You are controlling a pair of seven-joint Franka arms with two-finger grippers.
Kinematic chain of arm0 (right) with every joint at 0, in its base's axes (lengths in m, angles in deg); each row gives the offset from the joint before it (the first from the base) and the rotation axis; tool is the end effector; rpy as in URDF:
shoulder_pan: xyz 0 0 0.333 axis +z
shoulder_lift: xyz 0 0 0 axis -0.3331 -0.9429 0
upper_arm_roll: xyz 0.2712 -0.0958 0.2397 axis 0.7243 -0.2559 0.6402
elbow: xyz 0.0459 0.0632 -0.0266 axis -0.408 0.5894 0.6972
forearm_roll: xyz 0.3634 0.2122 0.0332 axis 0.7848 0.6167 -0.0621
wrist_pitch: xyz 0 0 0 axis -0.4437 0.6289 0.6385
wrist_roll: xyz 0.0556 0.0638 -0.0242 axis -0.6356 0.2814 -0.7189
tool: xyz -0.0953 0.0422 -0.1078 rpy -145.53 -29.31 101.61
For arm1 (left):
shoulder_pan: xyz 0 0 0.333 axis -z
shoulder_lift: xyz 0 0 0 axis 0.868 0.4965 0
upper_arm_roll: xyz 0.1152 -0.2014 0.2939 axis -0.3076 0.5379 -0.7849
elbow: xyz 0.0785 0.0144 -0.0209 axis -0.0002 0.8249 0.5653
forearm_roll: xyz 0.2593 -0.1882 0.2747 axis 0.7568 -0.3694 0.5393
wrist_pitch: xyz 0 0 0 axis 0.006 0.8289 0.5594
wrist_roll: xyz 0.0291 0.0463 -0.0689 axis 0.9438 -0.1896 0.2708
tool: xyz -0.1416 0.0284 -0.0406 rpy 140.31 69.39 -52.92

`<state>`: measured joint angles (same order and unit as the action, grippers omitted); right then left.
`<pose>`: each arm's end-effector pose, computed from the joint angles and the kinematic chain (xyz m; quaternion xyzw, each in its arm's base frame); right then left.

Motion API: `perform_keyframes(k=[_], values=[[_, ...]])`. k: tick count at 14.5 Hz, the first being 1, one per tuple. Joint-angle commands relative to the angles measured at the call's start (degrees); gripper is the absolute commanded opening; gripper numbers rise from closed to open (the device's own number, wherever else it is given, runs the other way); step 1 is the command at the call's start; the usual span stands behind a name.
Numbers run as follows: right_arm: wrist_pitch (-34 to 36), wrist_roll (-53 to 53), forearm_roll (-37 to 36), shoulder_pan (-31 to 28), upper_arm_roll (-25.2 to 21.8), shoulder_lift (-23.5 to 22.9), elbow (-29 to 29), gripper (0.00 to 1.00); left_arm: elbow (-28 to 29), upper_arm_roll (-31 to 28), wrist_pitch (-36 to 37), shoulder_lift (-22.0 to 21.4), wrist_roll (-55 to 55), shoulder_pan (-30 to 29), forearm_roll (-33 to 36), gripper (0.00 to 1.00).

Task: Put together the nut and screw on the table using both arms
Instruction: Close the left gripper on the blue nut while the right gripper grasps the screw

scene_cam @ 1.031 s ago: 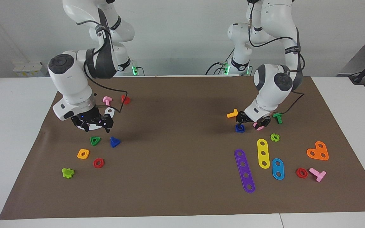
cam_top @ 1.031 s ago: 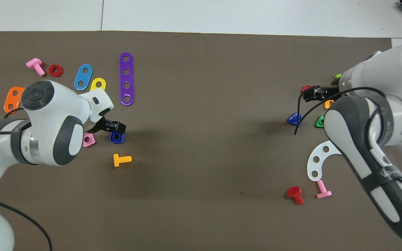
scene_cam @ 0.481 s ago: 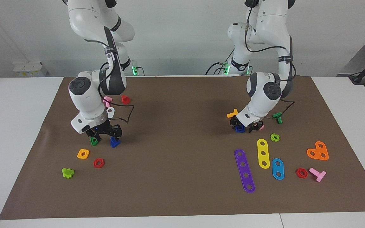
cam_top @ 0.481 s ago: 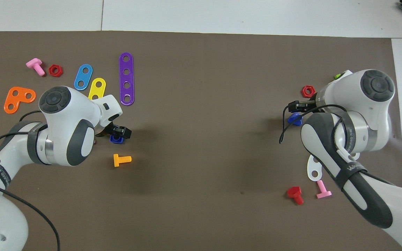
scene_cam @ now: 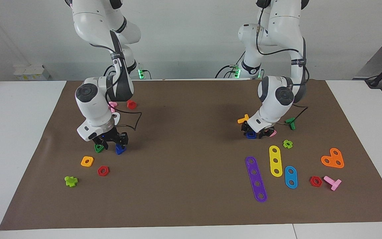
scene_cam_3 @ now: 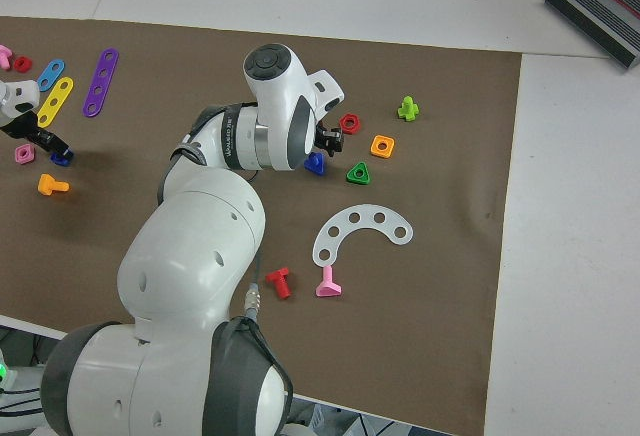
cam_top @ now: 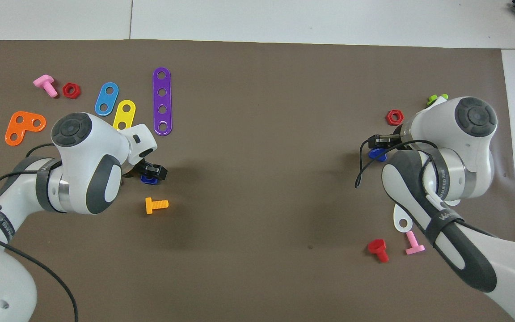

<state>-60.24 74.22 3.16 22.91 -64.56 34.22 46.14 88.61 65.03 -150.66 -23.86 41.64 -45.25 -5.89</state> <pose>0.6471 0.0446 0.3211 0.9994 -0.0104 0.0320 0.0046 0.5814 -0.1540 0.2880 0.9868 -0.1501 -0.0472 0.0374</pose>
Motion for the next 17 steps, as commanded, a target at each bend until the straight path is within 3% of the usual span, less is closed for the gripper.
perform_keyframes(k=[1,4,8,10,11,15,17], values=[[-1.59,-1.06,0.42,-0.2,0.17,0.33,1.21,0.64,1.68,-0.78,-1.28,-0.81,-1.13,0.75,-0.43,0.77],[-1.59,-1.06,0.42,-0.11,0.17,0.51,1.65,0.59,1.77,-0.87,-1.37,-0.81,-3.84,0.58,-0.43,0.66],[-1.51,-0.97,0.42,0.33,0.17,0.68,2.17,0.5,1.77,-0.87,-1.28,-0.81,-5.0,0.4,-0.43,0.3],[-1.51,-0.45,0.42,0.86,0.17,0.68,2.18,0.21,1.15,-0.78,-0.67,-0.72,-4.82,0.31,-0.51,0.09],[-1.51,0.17,0.42,0.94,0.17,0.68,2.18,0.0,0.8,-0.78,-0.67,-0.72,-4.3,0.14,-0.51,0.0],[-1.42,4.9,0.42,2.08,0.34,0.25,-0.53,0.0,-3.67,-0.78,2.04,0.24,3.67,0.66,-0.95,0.0],[-1.42,12.69,0.6,6.81,0.35,-0.46,-2.74,0.0,-6.92,-0.6,3.98,1.38,11.4,1.36,-1.04,0.0]])
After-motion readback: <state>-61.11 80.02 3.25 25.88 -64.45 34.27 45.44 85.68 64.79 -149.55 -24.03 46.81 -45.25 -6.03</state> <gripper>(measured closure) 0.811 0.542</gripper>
